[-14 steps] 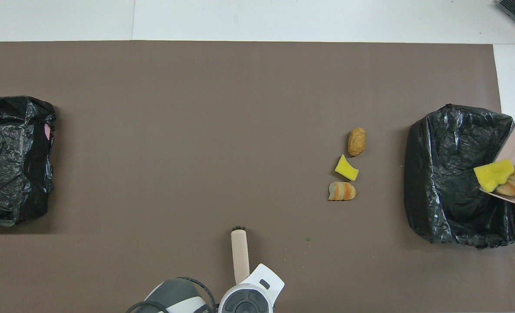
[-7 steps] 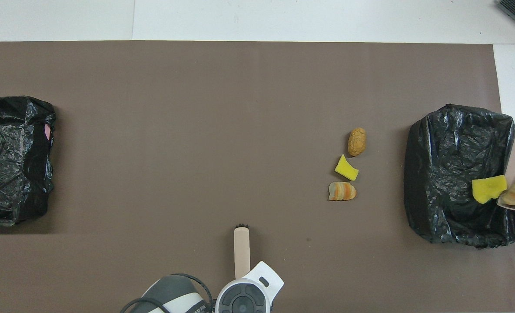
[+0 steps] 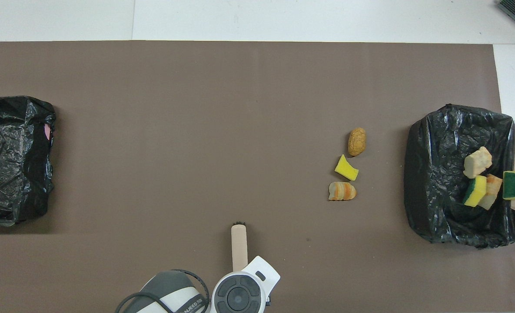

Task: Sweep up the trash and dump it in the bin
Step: 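Tilt the dustpan with the right gripper to dump pieces into the bag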

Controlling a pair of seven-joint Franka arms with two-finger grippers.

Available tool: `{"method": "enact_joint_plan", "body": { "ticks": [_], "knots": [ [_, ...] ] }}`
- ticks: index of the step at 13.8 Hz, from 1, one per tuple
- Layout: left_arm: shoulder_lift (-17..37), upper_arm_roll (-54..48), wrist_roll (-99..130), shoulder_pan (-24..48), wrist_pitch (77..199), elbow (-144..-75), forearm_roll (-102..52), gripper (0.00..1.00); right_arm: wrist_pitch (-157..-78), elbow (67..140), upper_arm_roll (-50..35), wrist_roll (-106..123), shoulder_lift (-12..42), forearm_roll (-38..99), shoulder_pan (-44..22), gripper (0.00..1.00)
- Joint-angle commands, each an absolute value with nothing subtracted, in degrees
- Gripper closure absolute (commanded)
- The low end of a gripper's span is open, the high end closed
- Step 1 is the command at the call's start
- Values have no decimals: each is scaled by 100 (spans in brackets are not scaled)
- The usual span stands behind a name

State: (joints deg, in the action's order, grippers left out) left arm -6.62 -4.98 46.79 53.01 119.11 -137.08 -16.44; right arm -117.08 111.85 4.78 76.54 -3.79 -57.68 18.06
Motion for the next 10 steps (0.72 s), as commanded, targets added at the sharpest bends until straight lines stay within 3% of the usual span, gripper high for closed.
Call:
{"method": "enact_joint_plan", "body": {
  "ticks": [1, 4, 6, 7, 8, 10],
  "knots": [
    [-650, -536, 4553, 5168, 12006, -13755, -1846, 93, -11576, 11171, 475, 7717, -404, -5950, 1671, 100],
    [-650, -545, 4561, 5150, 11954, -13790, -1854, 92, -10848, 10681, 457, 7944, -448, -5977, 1328, 100],
    [-650, -545, 4553, 5150, 11945, -13781, -1898, 84, -10531, 10355, 370, 8278, -536, -5880, 1301, 100],
    [-650, -545, 4553, 5150, 11953, -13781, -1951, 42, -10294, 10232, 282, 8358, -562, -5871, 1301, 100],
    [-633, -536, 4570, 5142, 11971, -13773, -1977, 37, -10083, 10161, 177, 8367, -571, -5871, 1301, 100],
    [-633, -536, 4570, 5124, 11927, -13772, -1978, 37, -9478, 9898, -261, 8280, -571, -5601, 1301, 100]
  ]
}}
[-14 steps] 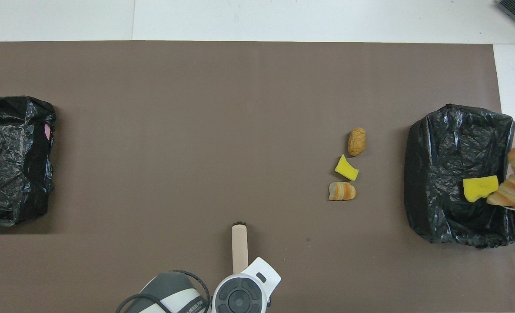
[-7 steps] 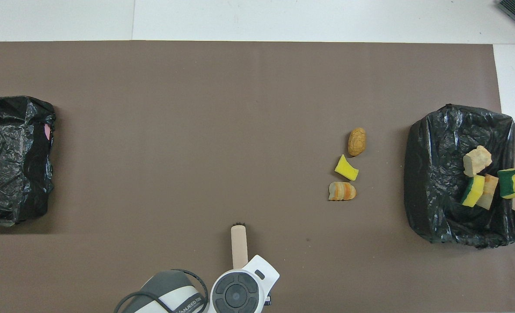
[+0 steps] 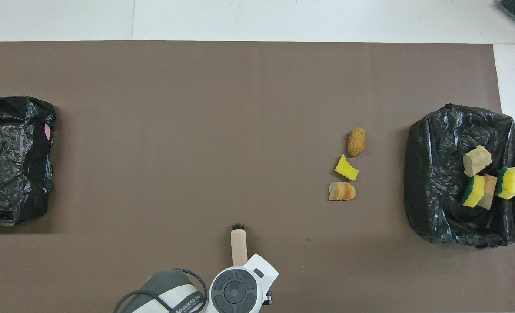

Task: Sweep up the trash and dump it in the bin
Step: 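Tilt the dustpan with the right gripper to dump pieces into the bag, then bring the dustpan back with the right gripper and set it on the table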

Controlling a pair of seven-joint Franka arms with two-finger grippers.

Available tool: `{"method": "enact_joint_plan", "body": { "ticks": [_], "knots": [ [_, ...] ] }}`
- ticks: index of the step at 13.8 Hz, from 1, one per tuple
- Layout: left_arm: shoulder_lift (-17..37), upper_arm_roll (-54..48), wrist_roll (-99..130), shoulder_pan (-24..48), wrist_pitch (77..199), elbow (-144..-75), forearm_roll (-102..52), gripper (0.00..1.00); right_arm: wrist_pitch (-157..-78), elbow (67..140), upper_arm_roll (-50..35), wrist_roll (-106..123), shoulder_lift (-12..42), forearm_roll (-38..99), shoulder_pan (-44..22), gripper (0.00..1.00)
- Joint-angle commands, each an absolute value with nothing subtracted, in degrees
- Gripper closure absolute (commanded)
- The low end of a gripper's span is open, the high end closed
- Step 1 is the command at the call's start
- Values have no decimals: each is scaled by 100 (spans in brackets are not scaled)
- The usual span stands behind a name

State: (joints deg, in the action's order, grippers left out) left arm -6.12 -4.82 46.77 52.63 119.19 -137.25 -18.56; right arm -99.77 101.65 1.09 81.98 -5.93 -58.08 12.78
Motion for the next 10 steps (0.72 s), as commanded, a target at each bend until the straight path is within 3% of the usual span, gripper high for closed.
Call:
{"method": "enact_joint_plan", "body": {
  "ticks": [1, 5, 10],
  "knots": [
    [-633, -536, 4570, 5098, 11927, -13772, -1978, 36, -9066, 9679, -499, 8070, -571, -5251, 1301, 100],
    [-624, -519, 4483, 4721, 11717, -13388, -1855, 29, -8438, 9606, -1046, 6368, -694, -3538, 1292, 100],
    [-510, -510, 4010, 3834, 10900, -12035, -941, 28, -8385, 9624, -1107, 2768, -441, -2050, 265, 100]
  ]
}}
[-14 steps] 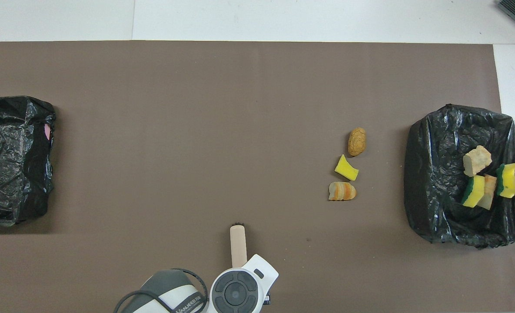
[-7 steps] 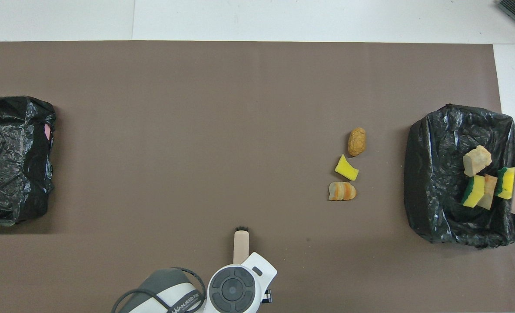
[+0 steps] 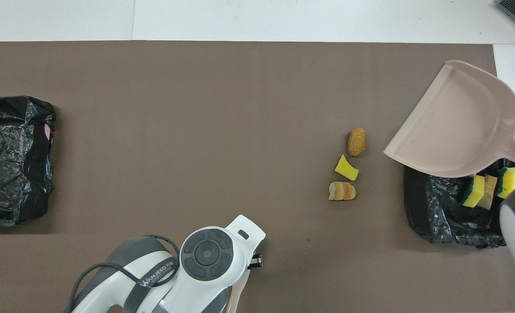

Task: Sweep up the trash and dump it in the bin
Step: 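Bring the dustpan back with the right gripper and set it on the table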

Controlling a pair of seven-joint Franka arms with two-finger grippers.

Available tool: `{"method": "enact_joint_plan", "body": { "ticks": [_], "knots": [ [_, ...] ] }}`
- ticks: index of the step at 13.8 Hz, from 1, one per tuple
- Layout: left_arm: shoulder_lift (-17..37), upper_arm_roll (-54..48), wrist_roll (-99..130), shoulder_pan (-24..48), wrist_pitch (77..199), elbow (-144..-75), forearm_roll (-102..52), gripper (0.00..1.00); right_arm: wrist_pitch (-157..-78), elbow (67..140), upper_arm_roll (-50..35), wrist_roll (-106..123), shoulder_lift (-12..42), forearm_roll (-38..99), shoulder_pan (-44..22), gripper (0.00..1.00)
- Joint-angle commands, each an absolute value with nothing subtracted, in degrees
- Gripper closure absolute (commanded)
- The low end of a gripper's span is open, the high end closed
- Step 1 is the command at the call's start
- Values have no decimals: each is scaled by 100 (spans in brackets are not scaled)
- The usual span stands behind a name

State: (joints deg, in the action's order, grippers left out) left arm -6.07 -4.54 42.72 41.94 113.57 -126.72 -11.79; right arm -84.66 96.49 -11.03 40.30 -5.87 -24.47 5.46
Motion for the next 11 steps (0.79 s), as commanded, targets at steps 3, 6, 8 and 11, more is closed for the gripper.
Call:
{"method": "enact_joint_plan", "body": {
  "ticks": [3, 6, 8, 11],
  "knots": [
    [-527, -510, 2966, 3026, 10111, -11051, -792, 27, -8577, 9571, -1107, 754, 25, -1531, -271, 100],
    [-501, -501, 1656, 2340, 9703, -10338, -247, 1, -9069, 9519, -1107, -506, 604, -1118, -588, 100],
    [-545, -501, 1215, 1840, 9668, -9986, -246, 0, -9481, 9352, -1099, -1734, 1096, -749, -991, 100],
    [-510, -492, 548, 1311, 8968, -9178, -220, 0, -10123, 9264, -1107, -2994, 1589, -80, -1413, 100]
  ]
}}
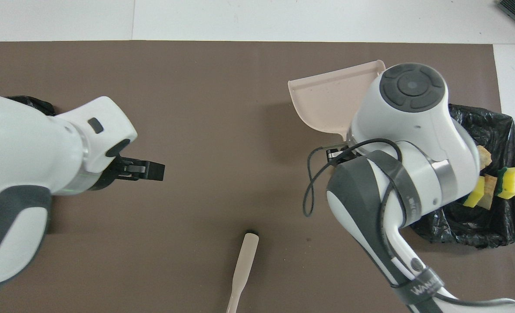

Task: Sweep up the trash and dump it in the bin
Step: 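Bring the dustpan back with the right gripper and set it on the table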

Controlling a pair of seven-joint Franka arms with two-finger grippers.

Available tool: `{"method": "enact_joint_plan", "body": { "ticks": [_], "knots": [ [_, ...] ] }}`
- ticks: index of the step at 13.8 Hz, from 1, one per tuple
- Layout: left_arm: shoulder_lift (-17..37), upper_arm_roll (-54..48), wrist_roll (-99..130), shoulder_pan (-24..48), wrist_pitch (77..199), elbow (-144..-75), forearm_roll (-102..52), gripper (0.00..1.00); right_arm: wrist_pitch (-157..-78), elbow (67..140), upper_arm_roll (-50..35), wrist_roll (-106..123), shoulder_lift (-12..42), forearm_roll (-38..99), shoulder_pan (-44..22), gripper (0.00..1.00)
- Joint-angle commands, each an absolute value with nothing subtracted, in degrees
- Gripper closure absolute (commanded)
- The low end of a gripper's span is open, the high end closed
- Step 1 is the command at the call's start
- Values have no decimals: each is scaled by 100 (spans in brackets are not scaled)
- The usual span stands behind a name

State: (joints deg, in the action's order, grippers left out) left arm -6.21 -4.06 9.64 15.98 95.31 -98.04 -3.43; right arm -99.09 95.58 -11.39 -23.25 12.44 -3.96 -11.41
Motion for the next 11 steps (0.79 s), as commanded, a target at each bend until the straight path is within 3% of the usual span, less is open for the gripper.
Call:
{"method": "enact_joint_plan", "body": {
  "ticks": [1, 5, 11],
  "knots": [
    [-510, -492, 371, 1179, 8695, -8967, -228, 0, -10351, 9255, -1107, -3415, 1756, -44, -1580, 100],
    [-309, -440, 194, 809, 7947, -8184, -264, 0, -11134, 8817, -1116, -4726, 2591, 167, -2371, 100],
    [-18, -448, 185, 545, 7410, -7595, -255, 0, -11795, 8842, -1116, -4536, 2953, 299, -2584, 100]
  ]
}}
